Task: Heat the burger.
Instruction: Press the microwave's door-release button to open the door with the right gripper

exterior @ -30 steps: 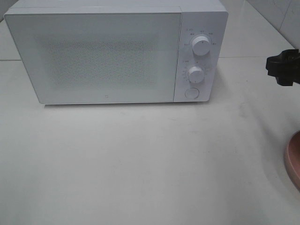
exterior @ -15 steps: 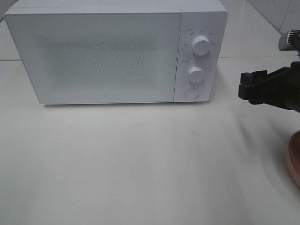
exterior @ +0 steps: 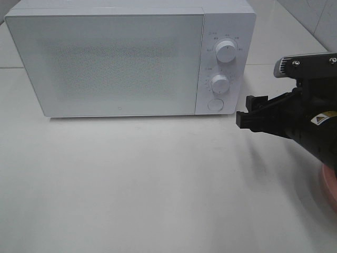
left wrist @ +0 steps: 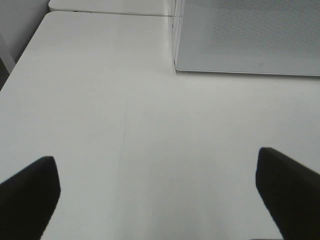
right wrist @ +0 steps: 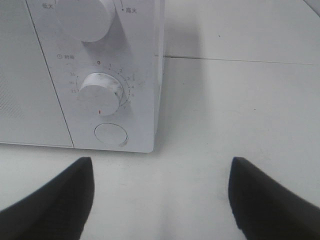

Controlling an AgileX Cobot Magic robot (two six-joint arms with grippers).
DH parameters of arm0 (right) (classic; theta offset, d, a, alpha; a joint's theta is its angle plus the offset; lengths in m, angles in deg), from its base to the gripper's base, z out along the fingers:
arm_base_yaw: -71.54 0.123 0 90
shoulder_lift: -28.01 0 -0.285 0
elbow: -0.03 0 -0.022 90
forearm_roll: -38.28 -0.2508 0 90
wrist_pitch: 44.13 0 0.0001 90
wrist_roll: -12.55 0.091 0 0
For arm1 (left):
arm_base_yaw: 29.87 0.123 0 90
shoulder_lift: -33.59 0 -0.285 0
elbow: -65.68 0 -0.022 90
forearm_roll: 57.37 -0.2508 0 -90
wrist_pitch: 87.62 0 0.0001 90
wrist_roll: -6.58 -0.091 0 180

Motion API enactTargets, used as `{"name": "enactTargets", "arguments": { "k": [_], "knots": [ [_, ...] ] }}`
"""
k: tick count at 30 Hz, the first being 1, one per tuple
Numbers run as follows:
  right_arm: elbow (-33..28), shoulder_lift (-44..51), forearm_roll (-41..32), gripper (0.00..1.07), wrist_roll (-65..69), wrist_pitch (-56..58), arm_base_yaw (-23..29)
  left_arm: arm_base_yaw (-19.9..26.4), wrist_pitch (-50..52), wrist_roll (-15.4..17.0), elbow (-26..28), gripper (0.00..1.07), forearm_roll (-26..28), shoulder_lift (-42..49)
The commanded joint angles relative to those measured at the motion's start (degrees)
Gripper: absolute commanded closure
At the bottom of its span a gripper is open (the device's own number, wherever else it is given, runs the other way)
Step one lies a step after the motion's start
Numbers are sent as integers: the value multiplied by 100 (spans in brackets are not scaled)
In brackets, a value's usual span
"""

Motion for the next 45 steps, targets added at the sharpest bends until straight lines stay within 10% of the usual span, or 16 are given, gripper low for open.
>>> {"name": "enactTargets", "arguments": {
  "k": [1,24,45],
  "knots": [
    [11,-206,-464,35,-103,-407,395,-29,74,6,-6,7,46,29],
    [447,-894,-985,36,269,-487,985,-29,74,6,-6,7,46,29],
    [447,-894,-985,89,6520,-481,985,-29,74,6,-6,7,46,29]
  ]
}}
